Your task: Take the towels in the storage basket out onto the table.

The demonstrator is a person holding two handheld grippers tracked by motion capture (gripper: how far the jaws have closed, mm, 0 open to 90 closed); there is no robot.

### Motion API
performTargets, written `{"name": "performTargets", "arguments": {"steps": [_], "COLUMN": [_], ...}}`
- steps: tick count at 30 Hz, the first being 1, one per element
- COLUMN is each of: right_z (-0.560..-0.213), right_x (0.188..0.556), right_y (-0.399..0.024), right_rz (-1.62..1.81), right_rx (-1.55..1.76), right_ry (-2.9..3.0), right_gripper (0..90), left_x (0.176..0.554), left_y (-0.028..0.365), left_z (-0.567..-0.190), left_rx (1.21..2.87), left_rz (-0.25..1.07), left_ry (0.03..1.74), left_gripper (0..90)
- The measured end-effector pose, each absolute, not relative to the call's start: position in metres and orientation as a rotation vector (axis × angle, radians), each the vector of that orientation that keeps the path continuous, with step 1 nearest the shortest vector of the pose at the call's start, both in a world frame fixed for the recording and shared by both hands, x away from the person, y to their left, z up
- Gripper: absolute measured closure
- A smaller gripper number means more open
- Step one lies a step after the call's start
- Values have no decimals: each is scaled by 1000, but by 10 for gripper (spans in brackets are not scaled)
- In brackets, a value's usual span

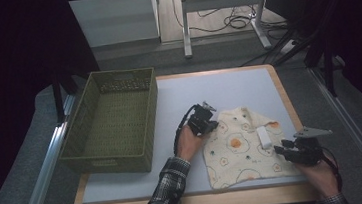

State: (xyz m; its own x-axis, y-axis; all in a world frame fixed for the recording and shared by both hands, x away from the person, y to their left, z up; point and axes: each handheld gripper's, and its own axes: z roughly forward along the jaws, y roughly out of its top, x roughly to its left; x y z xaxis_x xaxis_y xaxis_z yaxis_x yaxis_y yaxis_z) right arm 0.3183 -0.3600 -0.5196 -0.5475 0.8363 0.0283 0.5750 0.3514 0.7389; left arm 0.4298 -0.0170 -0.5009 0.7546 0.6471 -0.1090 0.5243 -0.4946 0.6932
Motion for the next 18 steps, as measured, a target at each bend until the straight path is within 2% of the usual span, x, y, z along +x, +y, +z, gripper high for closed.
{"name": "performTargets", "arguments": {"steps": [5,12,15,18], "right_z": [-520,-520,-520,-520], "right_x": [318,318,318,317], "right_y": [-361,-361,-363,-364], "right_rz": [1029,1037,1046,1046], "right_rx": [1243,1248,1251,1256], "right_ry": [2262,2263,2264,2261], "right_gripper": [551,544,542,539], "left_x": [416,383,375,372], "left_y": [-28,-79,-97,-107], "left_z": [-478,-472,-483,-497], "left_rx": [2194,2273,2308,2340], "left_rz": [217,135,74,14], "left_ry": [779,562,527,515], "left_gripper": [889,870,825,717]}}
